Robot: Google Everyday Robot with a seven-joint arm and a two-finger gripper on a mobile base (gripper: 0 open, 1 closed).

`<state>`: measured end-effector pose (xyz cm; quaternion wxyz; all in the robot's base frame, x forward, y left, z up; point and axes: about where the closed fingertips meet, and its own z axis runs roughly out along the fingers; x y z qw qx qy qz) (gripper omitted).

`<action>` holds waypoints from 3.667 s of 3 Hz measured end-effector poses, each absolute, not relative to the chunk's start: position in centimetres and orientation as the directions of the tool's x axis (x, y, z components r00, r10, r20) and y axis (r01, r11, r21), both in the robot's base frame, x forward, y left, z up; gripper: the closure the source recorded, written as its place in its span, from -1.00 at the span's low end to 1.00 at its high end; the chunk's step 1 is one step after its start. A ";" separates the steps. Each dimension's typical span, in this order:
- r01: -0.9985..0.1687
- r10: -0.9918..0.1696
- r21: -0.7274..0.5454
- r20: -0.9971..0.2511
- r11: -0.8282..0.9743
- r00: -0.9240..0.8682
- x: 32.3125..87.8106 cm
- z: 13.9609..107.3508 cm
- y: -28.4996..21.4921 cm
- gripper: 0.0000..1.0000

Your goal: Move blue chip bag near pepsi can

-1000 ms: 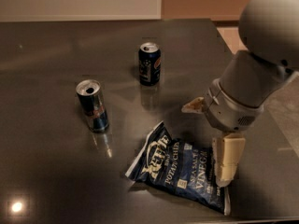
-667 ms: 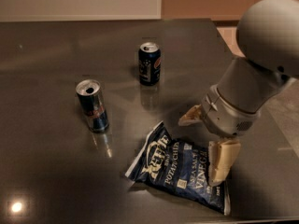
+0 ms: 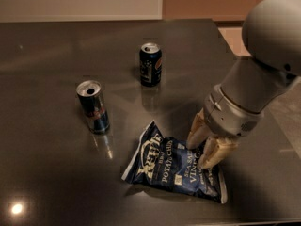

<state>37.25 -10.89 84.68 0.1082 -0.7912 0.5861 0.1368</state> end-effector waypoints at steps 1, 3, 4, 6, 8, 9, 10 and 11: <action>-0.969 -0.912 -0.029 -0.332 -0.247 0.243 38.8 86.4 -11.1 0.71; -0.988 -0.943 -0.074 -0.297 -0.132 0.148 45.1 88.9 -11.9 1.00; -0.990 -0.948 -0.105 -0.292 -0.096 0.123 48.6 89.3 -12.3 1.00; -0.991 -0.942 -0.135 -0.333 0.009 0.036 53.6 89.2 -13.6 0.68; -0.990 -0.942 -0.139 -0.334 0.006 0.041 53.7 89.2 -13.4 -0.25; -0.990 -0.942 -0.141 -0.334 0.005 0.043 53.8 89.2 -13.3 -0.72; -0.990 -0.941 -0.142 -0.334 0.004 0.044 53.8 89.2 -13.2 -1.00; -0.990 -0.941 -0.143 -0.334 0.004 0.044 53.8 89.2 -13.2 -1.00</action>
Offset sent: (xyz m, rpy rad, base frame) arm 0.0847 -0.0131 0.0537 -0.0495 -0.0619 -0.1990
